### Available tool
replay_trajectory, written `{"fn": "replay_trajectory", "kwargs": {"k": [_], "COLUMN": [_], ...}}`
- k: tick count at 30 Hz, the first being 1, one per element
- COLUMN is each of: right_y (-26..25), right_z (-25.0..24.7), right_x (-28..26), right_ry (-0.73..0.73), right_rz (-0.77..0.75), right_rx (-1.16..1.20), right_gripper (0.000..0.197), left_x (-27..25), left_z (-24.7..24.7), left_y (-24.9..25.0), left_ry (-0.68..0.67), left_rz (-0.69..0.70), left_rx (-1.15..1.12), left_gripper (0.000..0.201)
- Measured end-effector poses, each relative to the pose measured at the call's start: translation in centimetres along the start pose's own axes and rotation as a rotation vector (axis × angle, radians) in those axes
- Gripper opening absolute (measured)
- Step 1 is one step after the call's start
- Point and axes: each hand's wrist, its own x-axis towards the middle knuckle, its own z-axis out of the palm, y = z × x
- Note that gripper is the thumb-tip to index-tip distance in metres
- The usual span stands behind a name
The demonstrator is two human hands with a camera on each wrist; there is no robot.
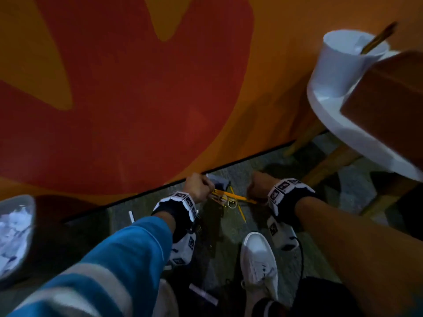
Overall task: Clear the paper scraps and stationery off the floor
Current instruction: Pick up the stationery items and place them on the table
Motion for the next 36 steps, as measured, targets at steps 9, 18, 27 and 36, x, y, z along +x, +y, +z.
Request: {"fn": "replay_trajectory", "kwargs": {"k": [9,18,27,36], "right_y": [4.9,6.0,5.9,4.5], "right_z": [7.2,10.6,10.3,5.2], "right_x": [9.3,14.7,14.7,10.1], "right_ry": [0.003,0.121,-0.018,-0.051], "right_rz": [0.110,-0.028,-0.064,-0.099], "right_rx": [-0.020,0.094,0.039,0.097], "right_gripper": [0.021,0.009,0.011,0.010], "left_x": [5.3,8.1,7.9,4.9], "left_z": [12.3,17.6,16.9,9.8], "left_y": [-6.5,-5.8,-4.8,-7.4], "left_ry": [-0.147,0.007,-0.073,-0.267], "left_rz": [-0.073,-0.043,-0.177,-0.002], "left_rx": [0.022,0.284,0.234,0.393], "left_gripper": [0.016,0.033,0.033,0.029]}}
